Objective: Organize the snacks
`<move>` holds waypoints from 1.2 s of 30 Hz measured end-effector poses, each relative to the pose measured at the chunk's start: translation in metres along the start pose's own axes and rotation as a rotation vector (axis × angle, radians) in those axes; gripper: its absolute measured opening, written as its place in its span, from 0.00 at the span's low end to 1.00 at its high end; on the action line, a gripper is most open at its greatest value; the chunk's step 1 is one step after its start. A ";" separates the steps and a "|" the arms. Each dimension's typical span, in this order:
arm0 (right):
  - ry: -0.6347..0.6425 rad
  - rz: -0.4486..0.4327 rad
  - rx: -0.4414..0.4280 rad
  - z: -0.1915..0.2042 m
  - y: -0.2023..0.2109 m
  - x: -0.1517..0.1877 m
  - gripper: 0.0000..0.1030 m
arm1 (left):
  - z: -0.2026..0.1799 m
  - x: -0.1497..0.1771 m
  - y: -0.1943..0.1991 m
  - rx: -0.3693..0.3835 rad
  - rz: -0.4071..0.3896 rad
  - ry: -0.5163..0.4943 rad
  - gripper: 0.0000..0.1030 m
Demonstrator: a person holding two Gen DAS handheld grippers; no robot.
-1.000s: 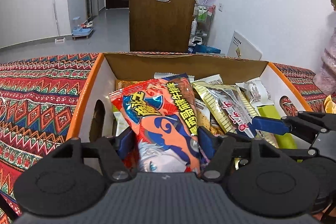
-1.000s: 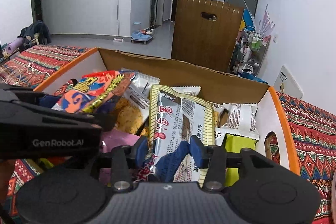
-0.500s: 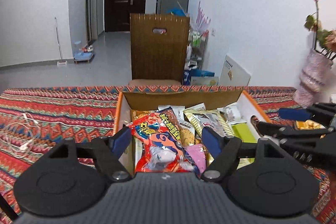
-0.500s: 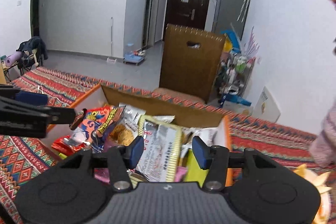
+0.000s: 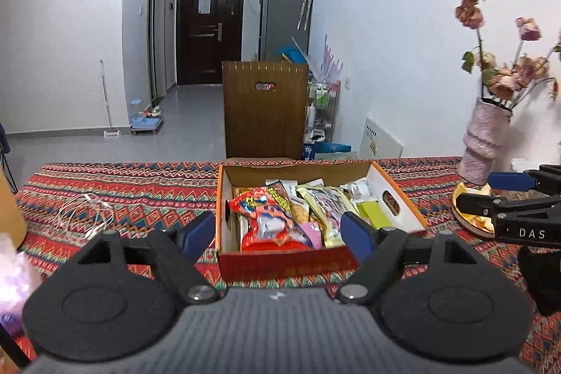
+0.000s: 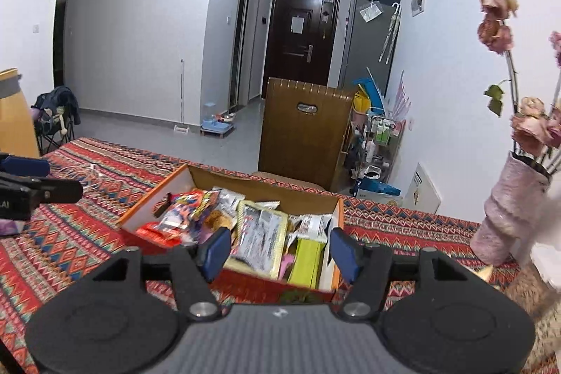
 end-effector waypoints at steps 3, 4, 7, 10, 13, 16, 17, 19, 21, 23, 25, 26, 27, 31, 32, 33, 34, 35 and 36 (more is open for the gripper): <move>-0.010 -0.017 -0.015 0.013 0.028 0.022 0.65 | 0.004 0.024 0.033 0.006 -0.024 0.007 0.80; -0.015 -0.023 -0.019 0.016 0.037 0.030 0.65 | 0.005 0.034 0.044 0.010 -0.029 0.012 0.81; -0.028 -0.044 -0.029 0.029 0.065 0.059 0.69 | 0.007 0.067 0.077 0.019 -0.042 0.017 0.81; -0.040 -0.060 -0.038 0.044 0.091 0.092 0.69 | 0.009 0.098 0.106 0.018 -0.047 0.026 0.82; -0.059 -0.079 -0.042 0.058 0.114 0.123 0.71 | 0.013 0.129 0.135 0.016 -0.060 0.035 0.82; -0.074 -0.100 -0.045 0.073 0.136 0.154 0.71 | 0.015 0.161 0.163 0.003 -0.071 0.052 0.83; -0.074 -0.105 -0.045 0.079 0.143 0.162 0.72 | 0.016 0.170 0.172 0.000 -0.075 0.058 0.84; -0.077 -0.110 -0.049 0.093 0.158 0.181 0.73 | 0.019 0.187 0.190 -0.012 -0.081 0.065 0.84; -0.070 -0.127 -0.049 0.107 0.175 0.198 0.76 | 0.021 0.205 0.209 -0.025 -0.083 0.069 0.85; -0.065 -0.140 -0.041 0.122 0.190 0.213 0.77 | 0.023 0.223 0.228 -0.036 -0.089 0.074 0.86; -0.050 -0.159 -0.041 0.137 0.206 0.226 0.79 | 0.024 0.238 0.244 -0.047 -0.099 0.077 0.88; -0.054 -0.170 -0.043 0.145 0.213 0.234 0.81 | 0.024 0.245 0.252 -0.052 -0.105 0.077 0.90; -0.064 -0.177 -0.050 0.153 0.218 0.242 0.81 | 0.024 0.252 0.259 -0.055 -0.113 0.075 0.92; -0.066 -0.186 -0.071 0.177 0.230 0.266 0.81 | 0.022 0.272 0.273 -0.073 -0.122 0.060 0.93; -0.072 -0.184 -0.074 0.181 0.233 0.271 0.81 | 0.022 0.275 0.274 -0.066 -0.117 0.060 0.93; -0.077 -0.181 -0.079 0.184 0.235 0.275 0.81 | 0.023 0.277 0.276 -0.065 -0.112 0.065 0.93; -0.080 -0.177 -0.083 0.185 0.236 0.278 0.81 | 0.025 0.279 0.277 -0.070 -0.107 0.071 0.93; -0.085 -0.173 -0.084 0.186 0.238 0.282 0.81 | 0.027 0.280 0.279 -0.076 -0.104 0.074 0.93; -0.091 -0.171 -0.082 0.187 0.240 0.286 0.81 | 0.029 0.282 0.280 -0.083 -0.105 0.073 0.93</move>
Point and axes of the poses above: each gripper's, at about its wrist camera, not at the fingertips, and y roughly against the way its jaws point, z to its left, x to its underside, the point moved 2 cm from there along -y, roughly the way its jaws point, and after that the axes turned 14 degrees about -x, right-handed, at the moved point
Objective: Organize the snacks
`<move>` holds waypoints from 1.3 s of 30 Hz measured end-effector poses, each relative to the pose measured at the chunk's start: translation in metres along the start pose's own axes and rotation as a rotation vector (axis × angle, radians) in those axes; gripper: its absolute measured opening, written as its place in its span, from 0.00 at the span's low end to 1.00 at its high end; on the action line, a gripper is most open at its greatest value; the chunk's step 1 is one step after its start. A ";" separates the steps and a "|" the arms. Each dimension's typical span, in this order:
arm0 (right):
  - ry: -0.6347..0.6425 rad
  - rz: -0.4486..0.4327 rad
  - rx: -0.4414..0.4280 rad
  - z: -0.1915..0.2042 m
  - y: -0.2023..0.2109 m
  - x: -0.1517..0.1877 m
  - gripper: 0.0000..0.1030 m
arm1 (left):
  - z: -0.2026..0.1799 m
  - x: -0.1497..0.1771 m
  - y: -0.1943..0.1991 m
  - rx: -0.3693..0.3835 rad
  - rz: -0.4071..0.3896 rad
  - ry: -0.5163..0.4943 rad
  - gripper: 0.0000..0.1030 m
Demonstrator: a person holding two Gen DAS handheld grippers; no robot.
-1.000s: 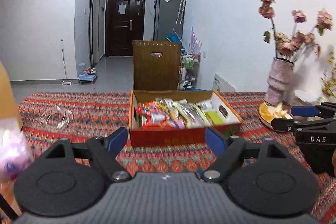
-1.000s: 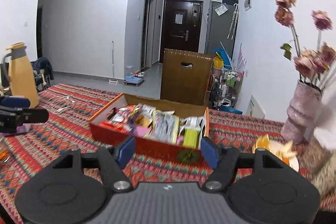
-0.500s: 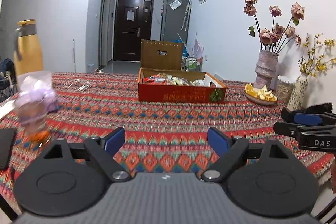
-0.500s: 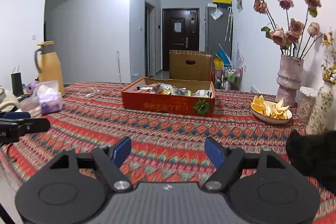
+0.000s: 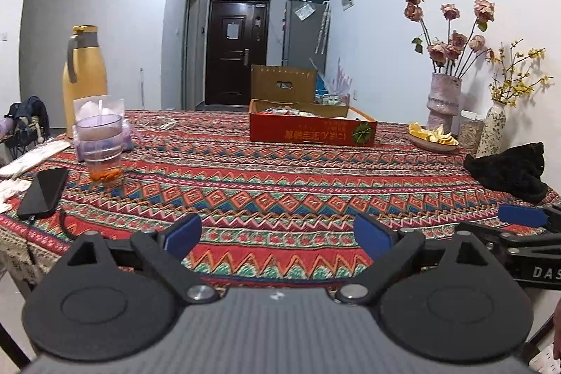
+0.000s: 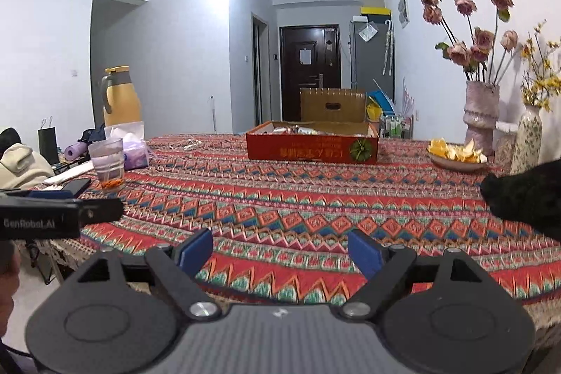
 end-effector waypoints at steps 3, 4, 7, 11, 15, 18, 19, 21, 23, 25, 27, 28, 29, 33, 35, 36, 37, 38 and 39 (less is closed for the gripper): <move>-0.019 0.011 0.007 -0.002 0.003 0.005 0.81 | 0.006 0.002 0.004 -0.021 -0.012 0.006 0.93; -0.026 0.007 0.009 -0.003 0.005 0.007 0.81 | 0.006 0.002 0.004 -0.022 -0.014 0.004 0.93; -0.030 0.005 0.010 -0.003 0.004 0.007 0.81 | 0.006 0.003 0.004 -0.020 -0.015 0.000 0.93; -0.019 0.007 0.008 -0.001 0.004 0.007 0.81 | 0.005 0.004 0.005 -0.020 -0.015 -0.003 0.94; -0.019 0.013 0.009 0.000 0.002 0.007 0.81 | 0.005 0.004 0.006 -0.023 -0.020 -0.005 0.95; -0.020 0.011 0.009 0.000 0.003 0.008 0.82 | 0.004 0.004 0.006 -0.021 -0.022 -0.008 0.95; -0.020 0.014 0.009 -0.001 0.002 0.008 0.82 | 0.004 0.004 0.006 -0.021 -0.023 -0.010 0.95; -0.022 0.018 0.009 -0.001 0.002 0.008 0.82 | 0.003 0.004 0.006 -0.021 -0.026 -0.012 0.95; -0.023 0.019 0.010 -0.001 0.002 0.008 0.82 | 0.004 0.004 0.007 -0.022 -0.029 -0.013 0.95; -0.020 0.020 0.010 -0.001 0.002 0.009 0.82 | 0.004 0.004 0.007 -0.023 -0.030 -0.013 0.95; -0.015 0.018 0.008 0.000 0.002 0.009 0.82 | 0.004 0.004 0.007 -0.022 -0.030 -0.014 0.95; -0.014 0.018 0.006 0.001 0.002 0.009 0.82 | 0.004 0.004 0.007 -0.022 -0.030 -0.014 0.95; -0.014 0.019 0.006 0.001 0.002 0.009 0.82 | 0.004 0.004 0.007 -0.022 -0.030 -0.014 0.95; -0.014 0.017 0.005 0.001 0.002 0.010 0.82 | 0.004 0.004 0.007 -0.021 -0.034 -0.016 0.95; -0.013 0.017 0.004 0.001 0.002 0.010 0.82 | 0.004 0.004 0.008 -0.020 -0.036 -0.018 0.95; -0.013 0.018 0.005 0.002 0.002 0.010 0.82 | 0.004 0.004 0.008 -0.021 -0.037 -0.018 0.95; -0.013 0.018 0.004 0.002 0.002 0.009 0.82 | 0.004 0.004 0.008 -0.021 -0.037 -0.018 0.95; -0.013 0.018 0.004 0.002 0.002 0.009 0.82 | 0.004 0.004 0.008 -0.020 -0.036 -0.018 0.95; -0.013 0.017 0.005 0.002 0.002 0.009 0.82 | 0.004 0.004 0.008 -0.020 -0.036 -0.019 0.95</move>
Point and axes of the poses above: each gripper's, at about its wrist camera, not at the fingertips, and y roughly against the way its jaws point, z to its left, x to its underside, the point moved 2 cm from there along -y, roughly the way its jaws point, and after that the axes turned 14 degrees about -x, right-handed, at the moved point
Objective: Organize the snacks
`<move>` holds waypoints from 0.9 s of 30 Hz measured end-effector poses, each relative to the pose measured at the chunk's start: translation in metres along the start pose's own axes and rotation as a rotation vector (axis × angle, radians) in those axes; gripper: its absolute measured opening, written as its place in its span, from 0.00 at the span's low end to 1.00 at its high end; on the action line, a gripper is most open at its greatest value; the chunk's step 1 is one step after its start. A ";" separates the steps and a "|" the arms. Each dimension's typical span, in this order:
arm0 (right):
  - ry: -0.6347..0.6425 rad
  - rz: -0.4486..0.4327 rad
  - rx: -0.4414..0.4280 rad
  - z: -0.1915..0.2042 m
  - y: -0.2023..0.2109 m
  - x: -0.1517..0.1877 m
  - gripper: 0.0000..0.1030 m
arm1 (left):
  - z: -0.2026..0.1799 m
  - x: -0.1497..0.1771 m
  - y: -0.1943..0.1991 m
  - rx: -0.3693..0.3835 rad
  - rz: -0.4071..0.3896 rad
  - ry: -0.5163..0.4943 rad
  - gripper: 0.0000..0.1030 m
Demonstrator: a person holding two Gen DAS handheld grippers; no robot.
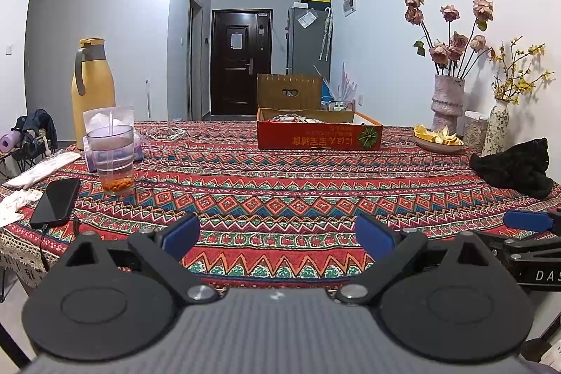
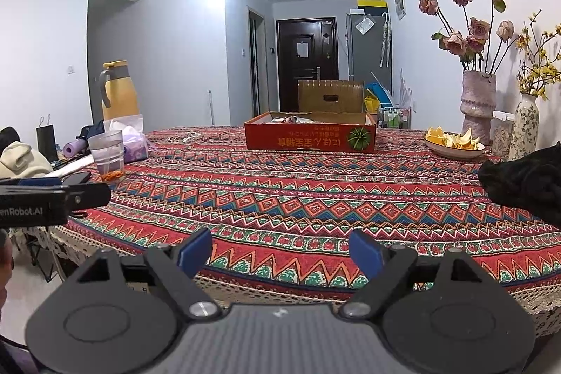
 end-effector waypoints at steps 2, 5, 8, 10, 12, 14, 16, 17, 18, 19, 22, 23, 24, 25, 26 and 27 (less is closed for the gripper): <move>0.001 0.000 -0.001 0.000 0.000 0.000 0.82 | 0.000 0.000 0.000 -0.001 0.000 0.001 0.95; 0.000 0.002 -0.002 0.000 0.000 0.001 0.82 | 0.000 0.000 0.000 -0.001 0.000 0.000 0.95; 0.000 0.002 -0.002 0.000 0.000 0.001 0.83 | 0.000 0.000 0.000 -0.001 -0.001 0.000 0.95; 0.001 0.002 -0.002 0.000 0.000 0.001 0.83 | 0.000 0.000 0.000 -0.001 -0.001 0.000 0.95; 0.000 0.002 -0.002 0.000 0.000 0.001 0.83 | 0.000 0.000 0.000 -0.001 0.000 0.000 0.95; 0.001 0.002 -0.002 0.000 0.000 0.001 0.83 | 0.000 0.000 0.000 -0.001 -0.001 0.000 0.95; 0.000 0.002 -0.002 0.000 0.000 0.001 0.83 | 0.000 0.000 0.000 0.000 -0.001 0.000 0.95; -0.001 0.002 -0.002 -0.001 0.000 0.001 0.83 | 0.000 0.000 0.000 0.000 0.000 0.000 0.95; -0.001 0.002 -0.002 -0.001 0.000 0.001 0.83 | 0.000 0.000 0.000 -0.001 -0.001 0.000 0.95; -0.002 0.002 -0.002 -0.001 0.000 0.001 0.83 | 0.000 0.000 0.000 -0.001 -0.001 0.000 0.95; -0.002 0.004 -0.002 -0.001 -0.001 0.002 0.83 | 0.000 0.000 0.000 -0.001 -0.001 0.000 0.95; -0.002 0.003 -0.002 -0.001 -0.001 0.002 0.83 | 0.000 0.000 0.000 -0.001 -0.001 0.000 0.95; -0.001 0.002 -0.002 -0.001 -0.001 0.002 0.83 | 0.000 0.000 0.000 -0.002 -0.002 0.000 0.95; -0.001 0.003 -0.001 -0.001 -0.002 0.003 0.83 | 0.000 0.000 0.000 -0.002 -0.003 0.000 0.95; -0.002 0.002 -0.001 -0.001 -0.002 0.003 0.83 | 0.000 0.000 0.000 -0.002 -0.003 0.000 0.95; -0.002 0.002 -0.001 -0.001 -0.001 0.003 0.84 | 0.000 0.000 0.001 -0.002 -0.003 0.000 0.96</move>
Point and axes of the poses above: each gripper's, at about its wrist camera, not at the fingertips, and y roughly against the way its jaws point, z to its left, x to its underside, the point moved 2 cm from there along -y, roughly the way its jaws point, and after that the axes turned 14 degrees about -x, right-handed, at the moved point
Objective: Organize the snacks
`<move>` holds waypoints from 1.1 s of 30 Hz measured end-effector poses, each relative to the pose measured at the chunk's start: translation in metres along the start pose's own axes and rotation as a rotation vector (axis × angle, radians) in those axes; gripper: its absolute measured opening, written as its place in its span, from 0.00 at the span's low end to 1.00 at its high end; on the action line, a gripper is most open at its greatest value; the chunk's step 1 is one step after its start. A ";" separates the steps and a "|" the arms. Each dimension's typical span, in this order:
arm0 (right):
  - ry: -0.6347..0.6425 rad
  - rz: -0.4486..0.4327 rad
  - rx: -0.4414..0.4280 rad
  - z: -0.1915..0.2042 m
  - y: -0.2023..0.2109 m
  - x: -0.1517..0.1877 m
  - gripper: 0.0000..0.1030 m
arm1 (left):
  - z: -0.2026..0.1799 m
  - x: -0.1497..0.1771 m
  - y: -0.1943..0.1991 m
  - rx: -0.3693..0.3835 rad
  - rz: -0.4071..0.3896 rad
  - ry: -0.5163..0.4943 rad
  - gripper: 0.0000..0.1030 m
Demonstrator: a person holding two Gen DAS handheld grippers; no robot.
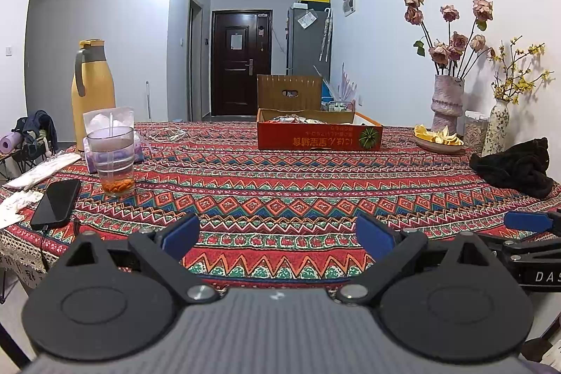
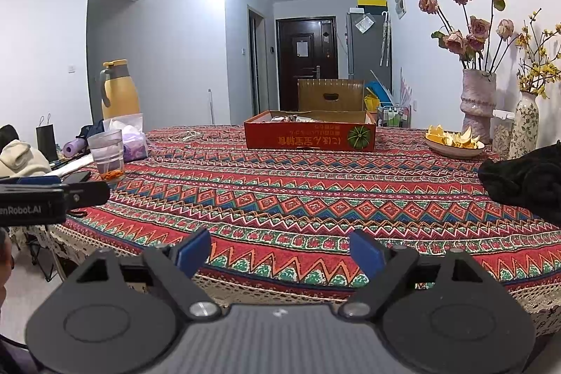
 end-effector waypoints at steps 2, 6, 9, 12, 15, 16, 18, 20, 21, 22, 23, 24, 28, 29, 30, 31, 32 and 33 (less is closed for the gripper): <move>0.001 0.000 0.000 0.000 0.000 0.000 0.84 | 0.000 0.000 0.000 0.001 -0.002 -0.001 0.96; 0.001 0.001 0.000 0.000 0.000 0.000 0.84 | -0.001 -0.001 0.000 0.003 -0.004 -0.004 0.99; 0.001 0.000 0.001 0.000 0.000 0.000 0.84 | -0.001 -0.002 0.001 0.003 -0.009 -0.006 1.00; 0.000 -0.001 0.002 -0.001 0.000 0.000 0.84 | -0.001 -0.002 0.000 0.003 -0.010 -0.009 1.00; 0.001 -0.001 0.002 -0.001 0.000 0.000 0.85 | -0.001 -0.001 0.000 0.002 -0.009 -0.009 1.00; 0.000 -0.001 0.001 -0.001 0.001 0.000 0.85 | -0.002 -0.001 0.000 0.002 -0.009 -0.009 1.00; 0.002 -0.003 0.002 -0.001 0.001 0.000 0.88 | -0.002 -0.002 0.000 0.003 -0.011 -0.010 1.00; 0.003 -0.007 0.004 -0.001 0.001 -0.001 0.89 | -0.002 -0.001 0.000 0.003 -0.013 -0.011 1.00; 0.004 -0.007 0.005 -0.001 0.002 -0.001 0.89 | -0.002 -0.001 0.001 0.003 -0.014 -0.012 1.00; 0.005 -0.008 0.007 -0.001 0.002 -0.001 0.89 | -0.002 -0.001 0.001 0.004 -0.015 -0.013 1.00; 0.005 -0.009 0.008 -0.001 0.002 -0.001 0.89 | -0.002 0.000 0.001 0.003 -0.015 -0.014 1.00; 0.005 -0.010 0.010 -0.001 0.002 -0.001 0.89 | -0.003 0.000 0.001 0.002 -0.016 -0.016 1.00; 0.004 -0.011 0.013 -0.001 0.002 -0.002 0.89 | -0.003 -0.001 0.002 0.005 -0.019 -0.016 1.00; 0.004 -0.011 0.013 -0.001 0.003 -0.002 0.89 | -0.003 -0.001 0.002 0.004 -0.019 -0.016 1.00; 0.004 -0.012 0.013 -0.001 0.002 -0.002 0.89 | -0.003 -0.001 0.002 0.004 -0.020 -0.017 1.00; 0.004 -0.012 0.013 -0.001 0.002 -0.002 0.89 | -0.003 -0.001 0.002 0.004 -0.020 -0.016 1.00; 0.003 -0.011 0.013 -0.001 0.002 -0.002 0.89 | -0.003 -0.001 0.002 0.004 -0.021 -0.015 1.00; 0.004 -0.011 0.013 -0.001 0.002 -0.002 0.89 | -0.002 -0.001 0.003 0.004 -0.022 -0.015 1.00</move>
Point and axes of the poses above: each gripper's, at about its wrist camera, not at the fingertips, and y roughly against the way its jaws point, z to its left, x to its underside, the point moved 2 cm from there along -y, roughly the way its jaws point, and after that the axes turned 14 degrees about -x, right-handed, at the moved point
